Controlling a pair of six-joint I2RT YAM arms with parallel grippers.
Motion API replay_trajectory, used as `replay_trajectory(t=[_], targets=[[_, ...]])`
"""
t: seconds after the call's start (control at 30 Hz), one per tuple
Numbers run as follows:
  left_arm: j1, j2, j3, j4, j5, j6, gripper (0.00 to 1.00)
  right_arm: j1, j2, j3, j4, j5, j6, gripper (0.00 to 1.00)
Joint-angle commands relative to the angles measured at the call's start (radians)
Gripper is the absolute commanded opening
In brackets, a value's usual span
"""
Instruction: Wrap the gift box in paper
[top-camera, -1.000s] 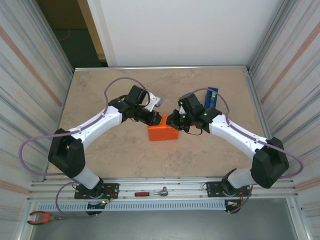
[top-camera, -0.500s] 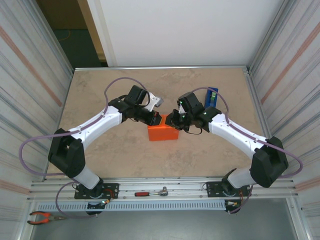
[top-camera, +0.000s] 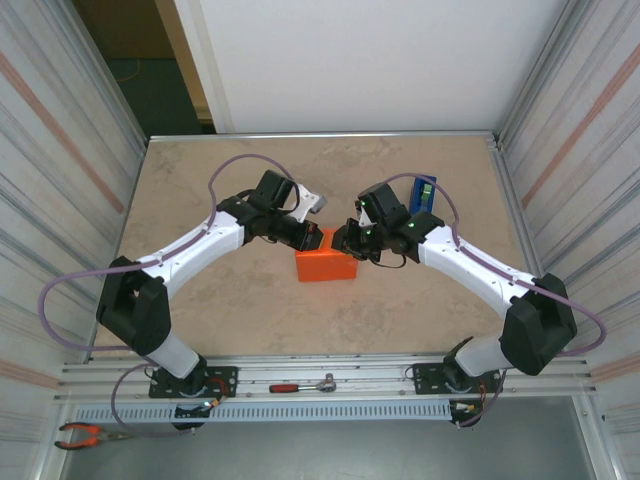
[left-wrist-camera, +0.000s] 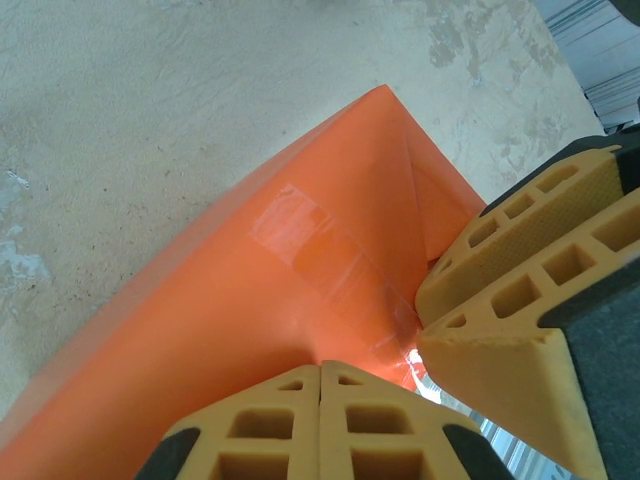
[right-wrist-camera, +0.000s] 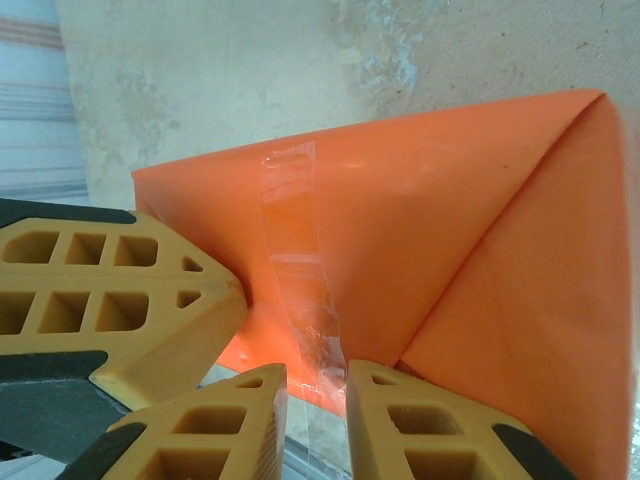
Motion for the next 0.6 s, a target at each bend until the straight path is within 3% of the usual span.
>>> replay_trajectory(t=[0.0, 0.43, 0.57], targets=[[-0.002, 0.037, -0.035, -0.075, -0.049, 0.023, 0.00, -0.010, 0.007, 0.005, -0.123, 0.019, -0.030, 0.22], [-0.003, 0.036, -0.037, -0.075, -0.047, 0.025, 0.00, -0.081, -0.110, -0.003, -0.128, 0.014, -0.046, 0.26], [-0.005, 0.034, -0.039, -0.074, -0.048, 0.026, 0.00, -0.121, -0.124, 0.002, -0.047, -0.079, -0.063, 0.25]])
